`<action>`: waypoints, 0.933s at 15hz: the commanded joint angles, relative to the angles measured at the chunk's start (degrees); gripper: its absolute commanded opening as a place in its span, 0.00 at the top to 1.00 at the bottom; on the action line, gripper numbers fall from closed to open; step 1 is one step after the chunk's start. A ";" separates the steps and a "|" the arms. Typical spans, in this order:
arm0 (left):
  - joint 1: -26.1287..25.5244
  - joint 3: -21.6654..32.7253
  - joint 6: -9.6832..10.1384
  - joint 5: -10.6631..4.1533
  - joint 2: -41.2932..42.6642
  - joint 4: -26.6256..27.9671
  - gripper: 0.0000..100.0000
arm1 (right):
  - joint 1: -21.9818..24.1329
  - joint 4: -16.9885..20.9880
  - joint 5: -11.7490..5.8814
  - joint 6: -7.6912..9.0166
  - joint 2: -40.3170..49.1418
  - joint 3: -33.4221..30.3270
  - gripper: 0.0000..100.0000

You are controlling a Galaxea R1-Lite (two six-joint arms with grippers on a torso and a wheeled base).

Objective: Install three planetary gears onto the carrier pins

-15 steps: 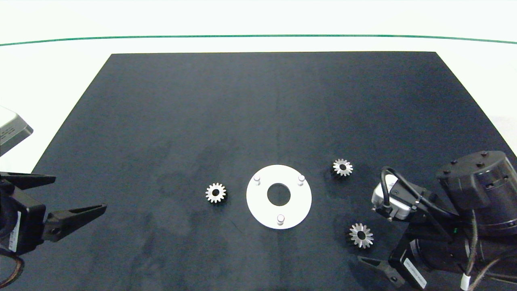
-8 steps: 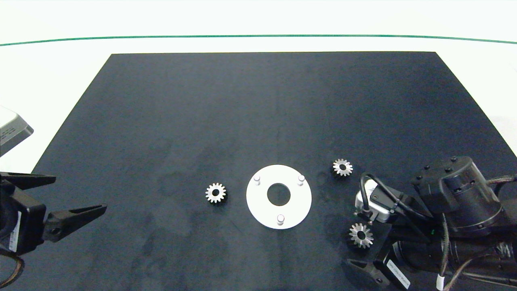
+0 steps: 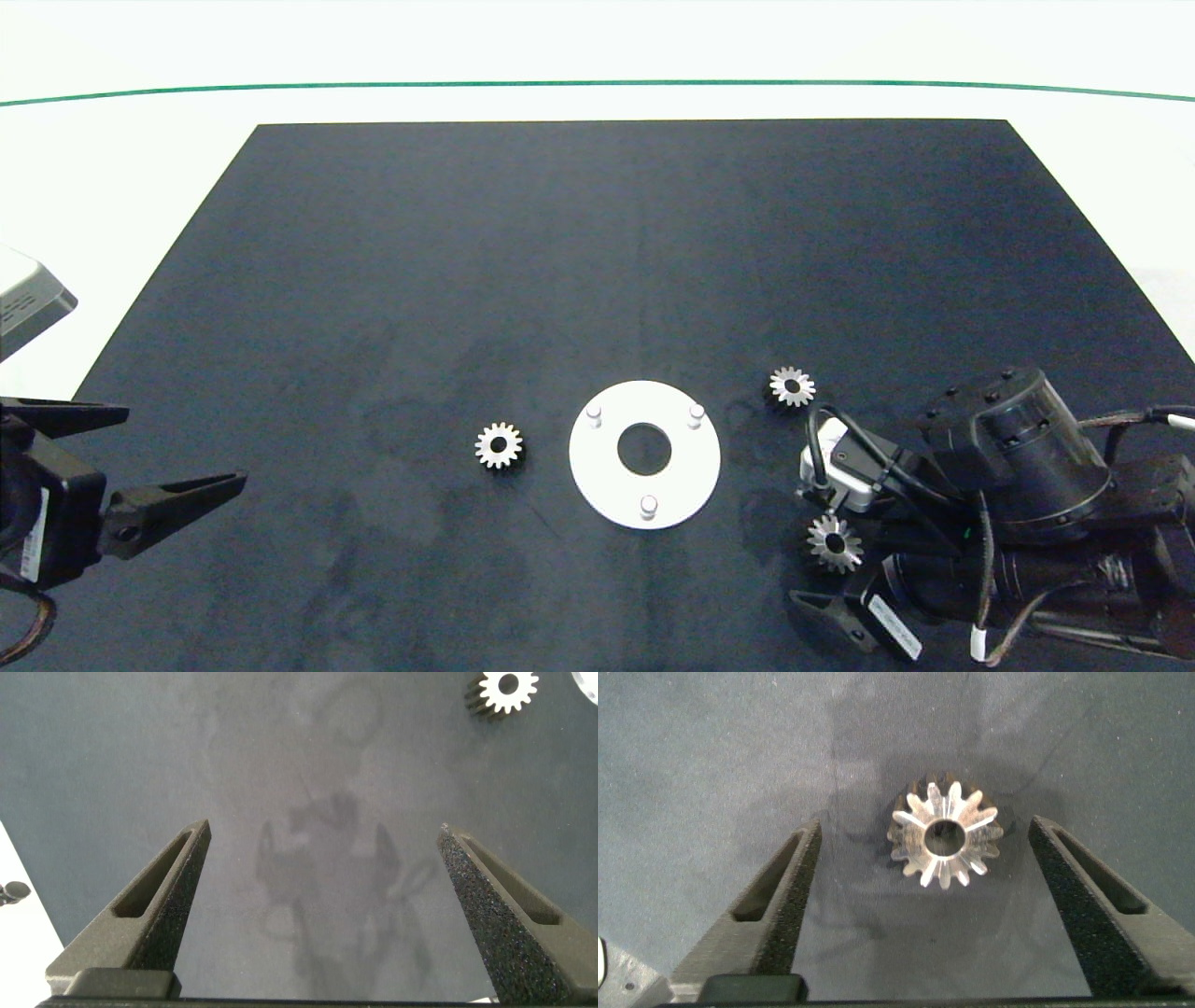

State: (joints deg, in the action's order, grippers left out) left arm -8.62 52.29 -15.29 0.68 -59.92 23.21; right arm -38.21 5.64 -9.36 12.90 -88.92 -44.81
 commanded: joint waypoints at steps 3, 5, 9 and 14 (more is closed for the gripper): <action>0.01 0.01 -0.09 0.02 0.15 0.17 0.00 | 0.06 -0.28 -0.13 0.11 -0.47 -0.01 0.21; 0.01 0.01 -0.09 0.02 0.15 0.17 0.00 | 0.24 -0.99 -0.13 0.11 -0.47 0.08 0.25; 0.09 0.01 -0.36 0.02 0.24 0.17 0.00 | 0.41 -1.34 -0.22 0.11 -0.47 0.16 0.33; 0.01 -0.08 -0.36 0.02 0.24 0.17 0.00 | 0.76 -1.43 -0.22 0.11 -0.99 0.08 0.43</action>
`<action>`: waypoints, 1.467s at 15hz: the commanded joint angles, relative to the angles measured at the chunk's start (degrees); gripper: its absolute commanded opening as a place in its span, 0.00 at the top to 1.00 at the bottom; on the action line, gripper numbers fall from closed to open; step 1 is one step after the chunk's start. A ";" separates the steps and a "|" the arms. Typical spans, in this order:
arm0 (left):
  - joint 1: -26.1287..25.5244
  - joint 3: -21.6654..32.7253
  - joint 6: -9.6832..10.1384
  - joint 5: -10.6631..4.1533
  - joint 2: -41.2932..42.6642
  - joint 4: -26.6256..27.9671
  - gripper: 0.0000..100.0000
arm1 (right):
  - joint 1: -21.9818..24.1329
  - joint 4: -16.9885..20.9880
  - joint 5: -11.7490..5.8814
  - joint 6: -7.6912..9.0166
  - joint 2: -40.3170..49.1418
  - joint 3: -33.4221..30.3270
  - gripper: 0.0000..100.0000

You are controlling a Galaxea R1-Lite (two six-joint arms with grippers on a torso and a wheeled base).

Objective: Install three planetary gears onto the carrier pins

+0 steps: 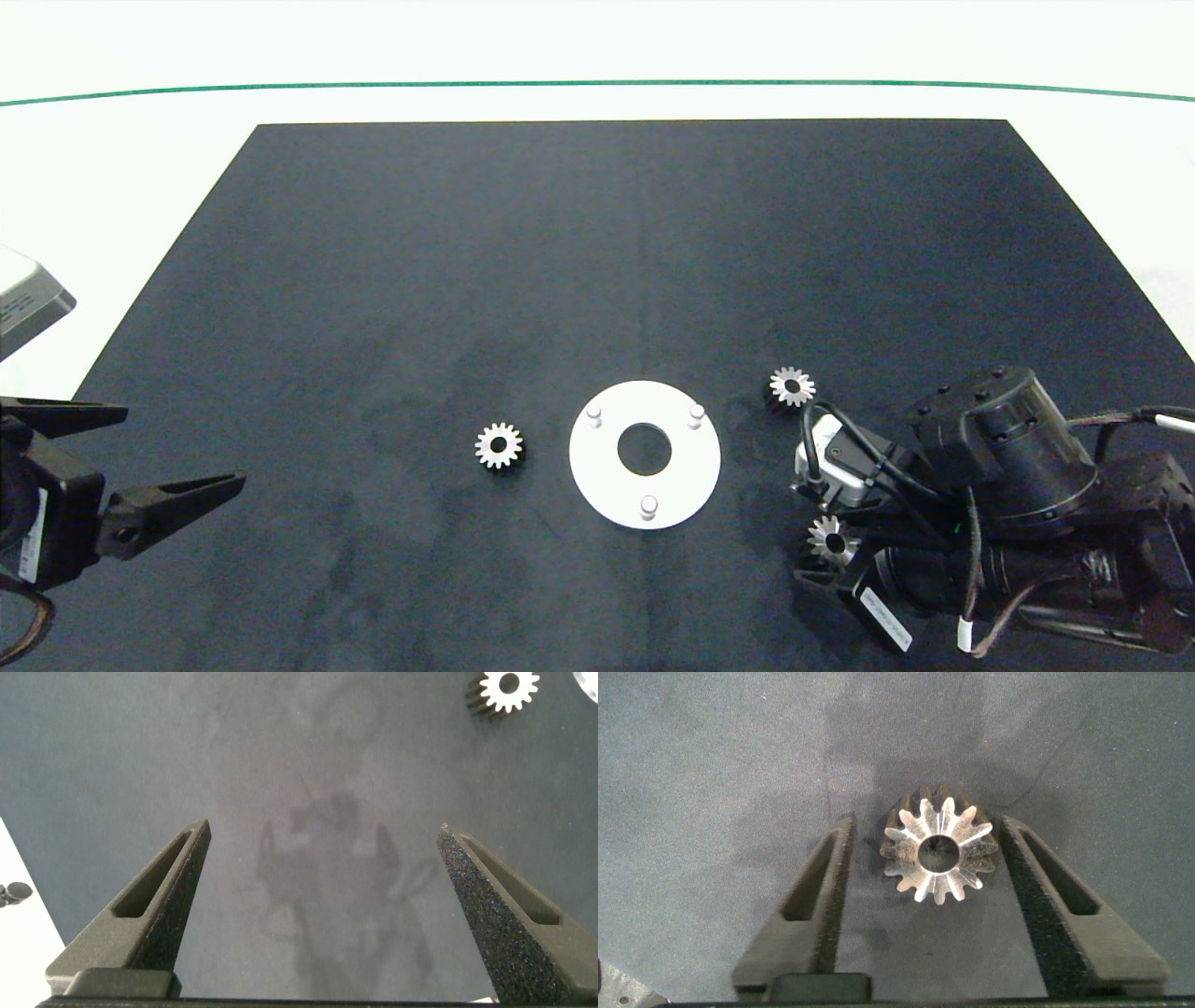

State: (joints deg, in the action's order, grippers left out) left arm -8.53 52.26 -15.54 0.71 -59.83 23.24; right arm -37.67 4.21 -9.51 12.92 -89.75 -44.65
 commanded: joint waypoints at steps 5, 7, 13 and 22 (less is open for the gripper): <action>-0.08 -0.05 -0.19 0.00 0.24 0.14 0.00 | 0.84 -0.43 0.02 0.17 -0.34 0.01 0.54; -0.08 -0.05 -0.19 0.00 0.24 0.14 0.00 | 0.84 -0.43 -0.07 0.17 -0.34 0.01 0.57; 0.01 -0.05 -0.19 0.00 0.24 0.14 0.00 | 0.84 -0.43 -0.07 0.17 -0.25 0.09 0.69; 0.01 -0.05 -0.19 0.00 0.33 0.14 0.00 | 0.84 -0.60 0.02 0.09 -0.34 0.09 0.87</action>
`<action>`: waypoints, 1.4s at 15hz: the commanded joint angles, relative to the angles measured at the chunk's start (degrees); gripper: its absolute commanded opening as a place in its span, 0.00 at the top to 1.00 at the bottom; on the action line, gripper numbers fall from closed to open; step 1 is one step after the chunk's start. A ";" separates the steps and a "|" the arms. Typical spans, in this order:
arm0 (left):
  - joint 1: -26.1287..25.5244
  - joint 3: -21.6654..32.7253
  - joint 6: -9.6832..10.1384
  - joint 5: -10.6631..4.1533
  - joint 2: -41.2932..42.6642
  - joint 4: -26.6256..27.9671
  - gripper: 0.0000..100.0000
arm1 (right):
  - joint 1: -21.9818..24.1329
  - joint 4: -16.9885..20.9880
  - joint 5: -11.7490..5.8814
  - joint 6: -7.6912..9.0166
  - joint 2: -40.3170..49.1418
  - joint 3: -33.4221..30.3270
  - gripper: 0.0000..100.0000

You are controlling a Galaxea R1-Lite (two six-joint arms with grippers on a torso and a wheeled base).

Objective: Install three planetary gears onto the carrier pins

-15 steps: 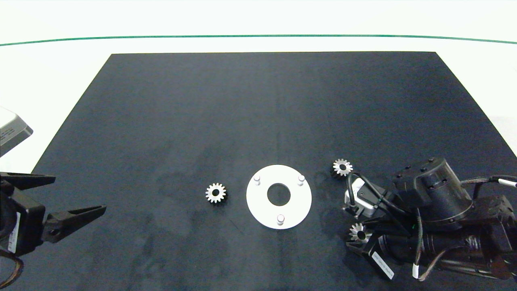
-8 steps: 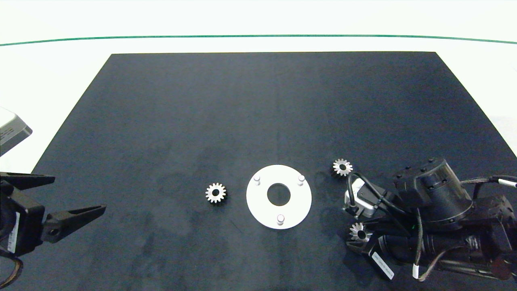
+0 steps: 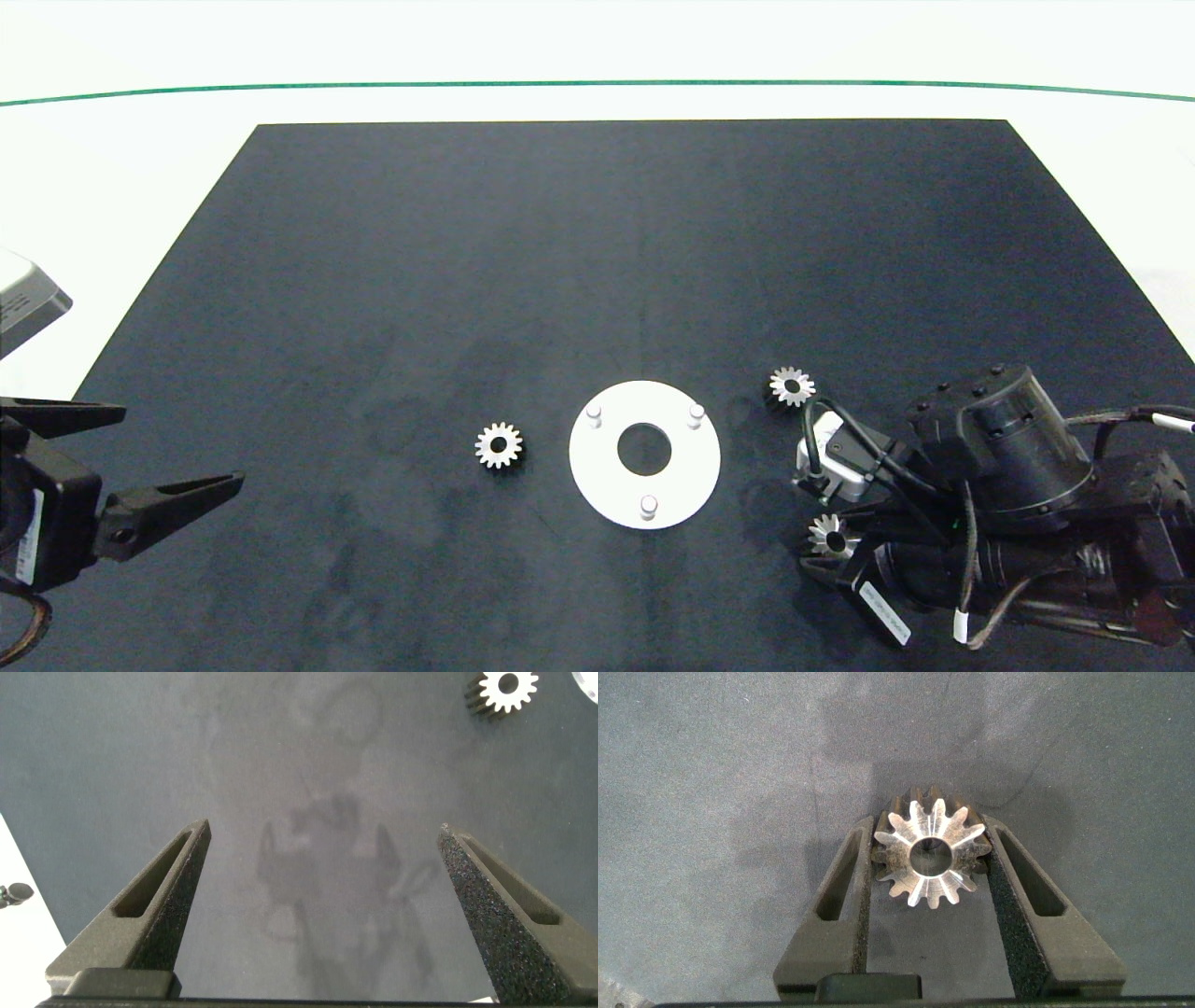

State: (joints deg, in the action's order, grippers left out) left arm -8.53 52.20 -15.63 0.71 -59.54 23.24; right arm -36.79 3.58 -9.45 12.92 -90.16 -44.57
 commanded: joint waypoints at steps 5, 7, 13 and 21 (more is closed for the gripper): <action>0.10 0.09 -0.54 0.00 0.30 0.06 0.00 | -0.56 0.20 -2.07 0.35 1.48 -0.08 0.90; 0.18 0.18 -0.54 0.00 0.92 0.06 0.00 | -1.44 0.90 -2.15 0.44 1.66 -3.51 0.90; 0.27 2.20 -0.54 -0.27 4.08 0.06 0.00 | -7.51 14.96 -2.42 0.61 -1.86 -21.44 0.90; 3.88 3.08 -1.60 -0.36 4.70 0.14 0.00 | -13.92 25.33 -3.47 0.61 -10.91 -35.24 0.90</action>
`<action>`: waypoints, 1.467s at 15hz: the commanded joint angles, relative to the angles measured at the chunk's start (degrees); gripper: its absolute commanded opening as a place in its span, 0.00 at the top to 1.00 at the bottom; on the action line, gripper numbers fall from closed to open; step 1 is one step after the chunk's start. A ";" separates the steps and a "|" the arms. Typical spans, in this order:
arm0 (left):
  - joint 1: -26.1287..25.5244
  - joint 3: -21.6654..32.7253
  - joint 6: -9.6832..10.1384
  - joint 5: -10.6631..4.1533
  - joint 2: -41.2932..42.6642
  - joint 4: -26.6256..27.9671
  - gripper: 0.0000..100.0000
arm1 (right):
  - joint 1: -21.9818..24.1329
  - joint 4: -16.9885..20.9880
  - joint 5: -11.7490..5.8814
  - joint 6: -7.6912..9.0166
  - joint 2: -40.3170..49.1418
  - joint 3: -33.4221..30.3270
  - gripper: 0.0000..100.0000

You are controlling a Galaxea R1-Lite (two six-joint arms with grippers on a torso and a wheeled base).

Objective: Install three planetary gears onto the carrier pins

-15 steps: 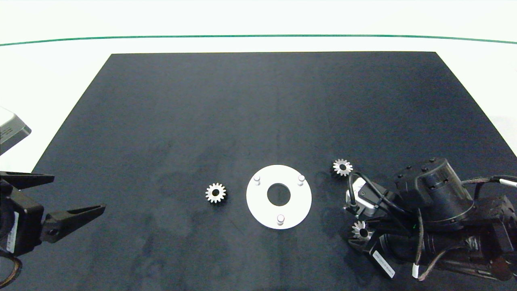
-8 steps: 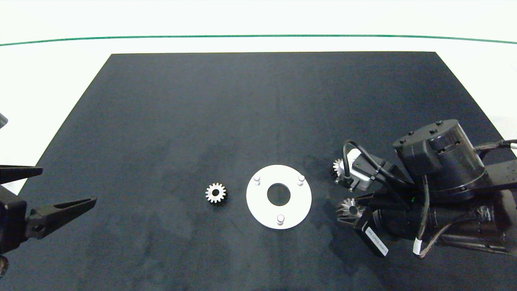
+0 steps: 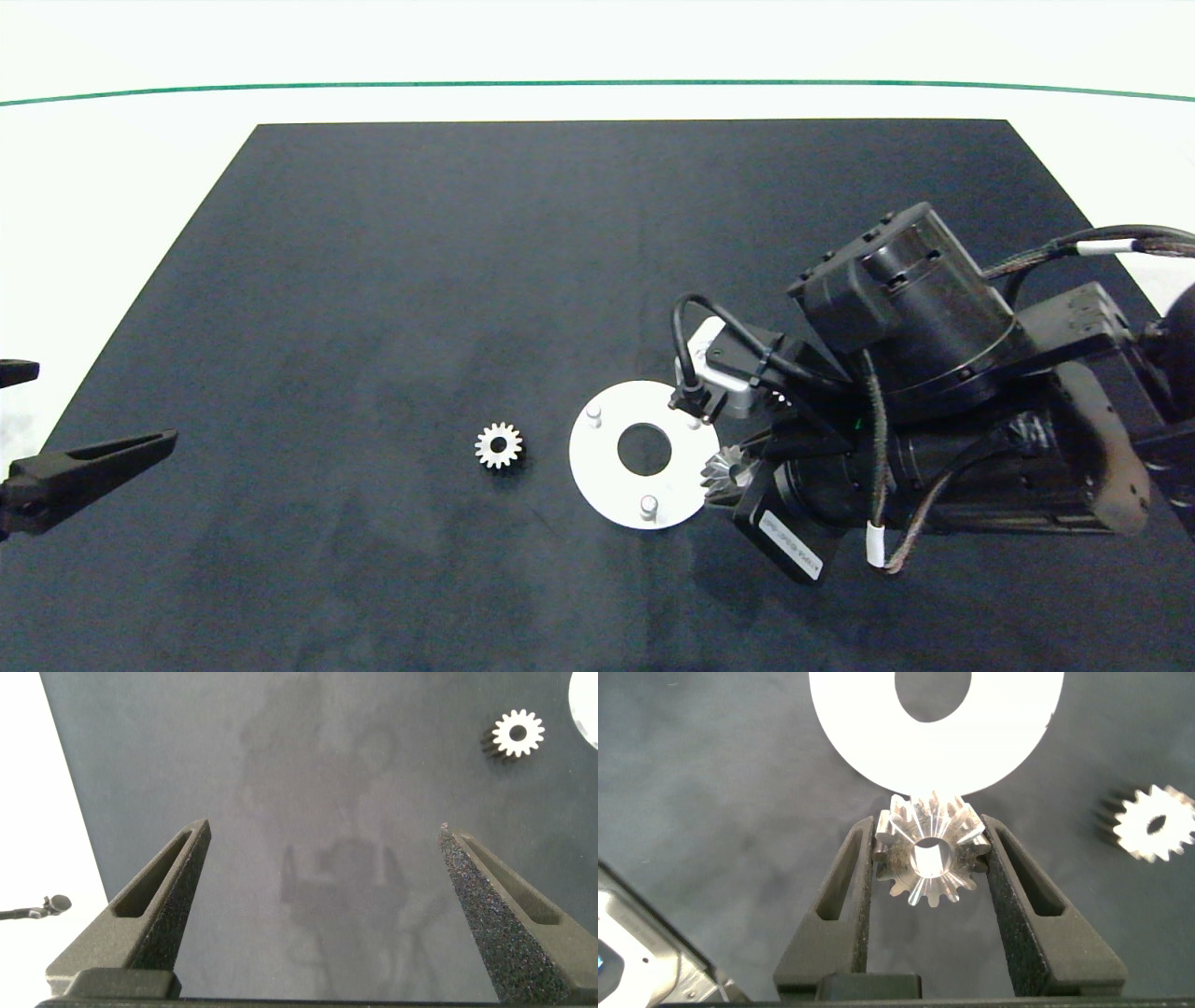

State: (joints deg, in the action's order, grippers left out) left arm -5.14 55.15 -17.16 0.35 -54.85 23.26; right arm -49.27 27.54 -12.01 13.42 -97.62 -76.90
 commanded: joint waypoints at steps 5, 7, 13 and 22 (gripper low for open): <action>1.89 0.48 -0.59 0.00 0.09 0.12 0.00 | -3.64 3.40 -3.99 0.38 -7.23 -6.33 0.90; 1.89 0.48 -0.59 0.00 0.09 0.03 0.00 | -4.34 3.49 -3.99 0.46 -8.20 -7.48 0.90; 1.98 0.57 -0.68 0.00 0.09 0.03 0.00 | -5.13 3.57 -4.08 0.46 -11.63 -10.11 0.90; 2.95 0.57 -1.03 0.00 0.00 0.03 0.00 | -5.04 6.12 -4.52 0.46 -12.94 -11.78 0.90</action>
State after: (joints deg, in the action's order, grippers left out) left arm -2.19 55.72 -18.08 0.33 -54.82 23.15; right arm -54.32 33.51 -16.42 13.80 -110.36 -88.59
